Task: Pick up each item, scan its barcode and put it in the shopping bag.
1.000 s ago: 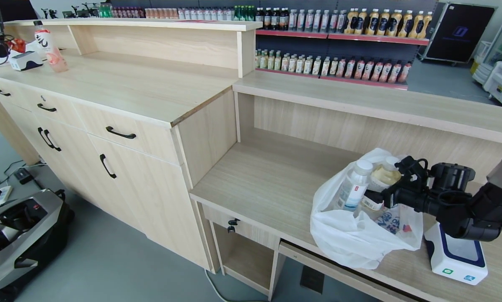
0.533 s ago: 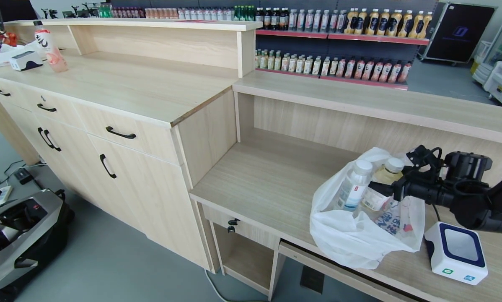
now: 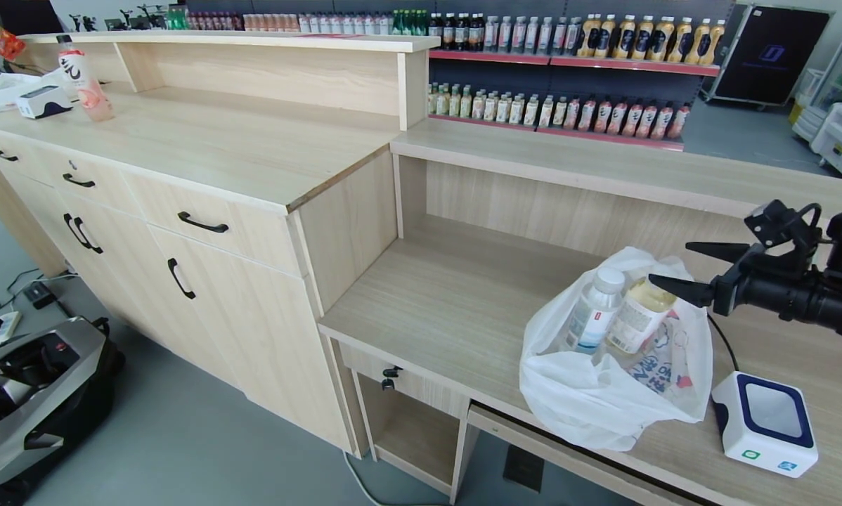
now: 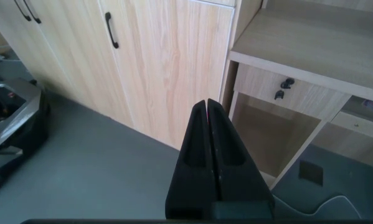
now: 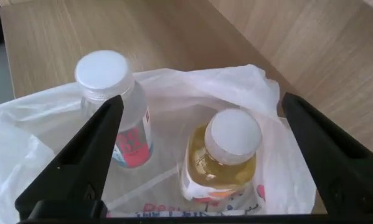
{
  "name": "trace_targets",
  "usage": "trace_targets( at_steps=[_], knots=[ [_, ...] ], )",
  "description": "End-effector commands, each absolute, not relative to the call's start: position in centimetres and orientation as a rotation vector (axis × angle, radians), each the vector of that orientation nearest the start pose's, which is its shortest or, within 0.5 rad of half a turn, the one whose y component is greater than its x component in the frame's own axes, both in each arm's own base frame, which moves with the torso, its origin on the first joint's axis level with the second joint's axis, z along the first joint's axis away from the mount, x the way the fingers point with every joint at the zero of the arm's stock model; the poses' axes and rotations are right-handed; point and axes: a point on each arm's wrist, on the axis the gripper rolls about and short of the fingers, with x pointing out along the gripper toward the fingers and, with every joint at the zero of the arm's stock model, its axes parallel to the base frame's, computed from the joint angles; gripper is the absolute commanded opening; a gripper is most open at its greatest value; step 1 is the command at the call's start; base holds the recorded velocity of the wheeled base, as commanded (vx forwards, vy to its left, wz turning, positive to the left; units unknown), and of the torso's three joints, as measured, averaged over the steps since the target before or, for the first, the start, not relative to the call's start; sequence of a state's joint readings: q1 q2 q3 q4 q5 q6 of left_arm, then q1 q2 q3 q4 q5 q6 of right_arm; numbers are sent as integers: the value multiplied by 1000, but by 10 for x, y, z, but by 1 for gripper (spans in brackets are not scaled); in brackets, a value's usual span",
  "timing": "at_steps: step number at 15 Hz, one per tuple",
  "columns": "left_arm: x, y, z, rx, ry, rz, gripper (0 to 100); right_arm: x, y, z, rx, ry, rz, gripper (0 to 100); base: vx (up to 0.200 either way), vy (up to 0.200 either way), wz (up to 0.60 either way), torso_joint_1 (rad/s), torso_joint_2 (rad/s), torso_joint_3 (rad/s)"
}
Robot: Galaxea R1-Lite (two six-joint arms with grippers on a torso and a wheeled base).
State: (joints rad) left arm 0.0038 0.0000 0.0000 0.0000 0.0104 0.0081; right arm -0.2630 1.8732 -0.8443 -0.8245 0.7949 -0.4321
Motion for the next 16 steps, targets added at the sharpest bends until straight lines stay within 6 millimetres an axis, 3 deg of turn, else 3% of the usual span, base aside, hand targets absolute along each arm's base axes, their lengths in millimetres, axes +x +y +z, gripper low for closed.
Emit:
trace_targets(
  at_steps=[1, 4, 6, 9, 16],
  knots=[
    [-23, 0, 75, 8, 0, 15, 0, 305, -80, 180, -370, 11, 505, 100, 0, 0, 0, 0, 0, 0],
    [-23, 0, 75, 8, 0, 15, 0, 285, -84, 202, -418, -31, 453, 100, 0, 0, 0, 0, 0, 0],
    [-23, 0, 75, 8, 0, 15, 0, 266, -83, 222, -476, -40, 306, 100, 0, 0, -600, 2, 10, 2],
    [-23, 0, 75, 8, 0, 15, 0, 231, -73, 248, -412, -17, 187, 100, 0, 0, -600, 5, 2, -1],
    [-23, 0, 75, 9, 0, 15, 0, 163, -52, 236, -237, 77, -46, 100, 0, 0, -600, 0, 0, 4]
  ],
)
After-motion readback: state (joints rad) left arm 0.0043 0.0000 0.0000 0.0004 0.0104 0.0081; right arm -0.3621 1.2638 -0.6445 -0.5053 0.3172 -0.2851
